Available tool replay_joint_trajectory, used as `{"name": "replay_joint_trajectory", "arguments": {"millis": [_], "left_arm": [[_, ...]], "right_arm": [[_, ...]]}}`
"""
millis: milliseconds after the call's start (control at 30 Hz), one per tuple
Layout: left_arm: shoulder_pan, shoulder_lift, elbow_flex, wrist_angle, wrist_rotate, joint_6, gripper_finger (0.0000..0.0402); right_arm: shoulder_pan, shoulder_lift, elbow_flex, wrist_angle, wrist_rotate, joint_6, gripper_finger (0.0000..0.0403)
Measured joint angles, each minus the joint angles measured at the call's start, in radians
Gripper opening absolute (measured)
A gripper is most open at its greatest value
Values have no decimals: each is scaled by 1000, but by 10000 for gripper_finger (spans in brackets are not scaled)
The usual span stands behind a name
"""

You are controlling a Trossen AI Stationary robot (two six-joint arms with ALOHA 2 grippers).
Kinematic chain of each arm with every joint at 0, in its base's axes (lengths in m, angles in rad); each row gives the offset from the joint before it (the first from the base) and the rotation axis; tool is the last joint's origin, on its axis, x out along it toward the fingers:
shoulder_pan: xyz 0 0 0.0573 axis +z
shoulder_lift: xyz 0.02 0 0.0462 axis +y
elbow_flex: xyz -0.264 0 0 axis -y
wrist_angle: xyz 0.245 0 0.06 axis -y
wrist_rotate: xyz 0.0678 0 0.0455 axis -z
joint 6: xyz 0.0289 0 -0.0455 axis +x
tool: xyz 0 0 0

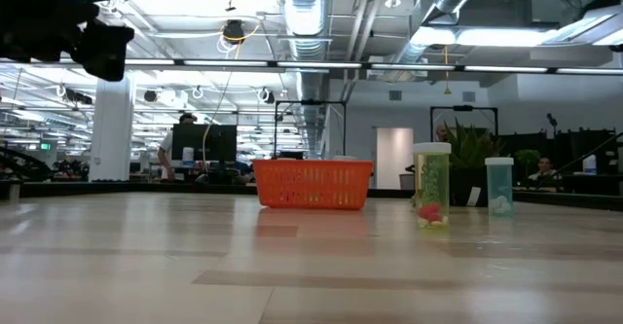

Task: Pick and place pill bottles into a basket
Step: Put the blue pill bottle into the orange bin

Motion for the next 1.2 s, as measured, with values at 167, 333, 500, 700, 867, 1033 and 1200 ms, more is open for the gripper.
{"name": "replay_joint_trajectory", "arguments": {"millis": [167,333,500,700,867,1033,1200], "left_arm": [[1,0,0,-8,58,26,197],[0,-1,-1,-12,76,22,197],[0,-1,-2,-14,81,-54,197],[0,-1,-3,-14,81,-49,197],[0,-1,-3,-14,81,-47,197],[0,-1,-3,-14,81,-45,197],[0,-1,-4,-14,81,-45,197]], "right_arm": [[0,0,0,0,0,0,0],[0,0,0,0,0,0,0],[0,0,0,0,0,0,0],[0,0,-1,3,0,-6,0],[-2,38,-11,134,1,-15,0],[21,193,98,-121,25,-50,0],[45,446,291,-391,109,-8,0]]}}
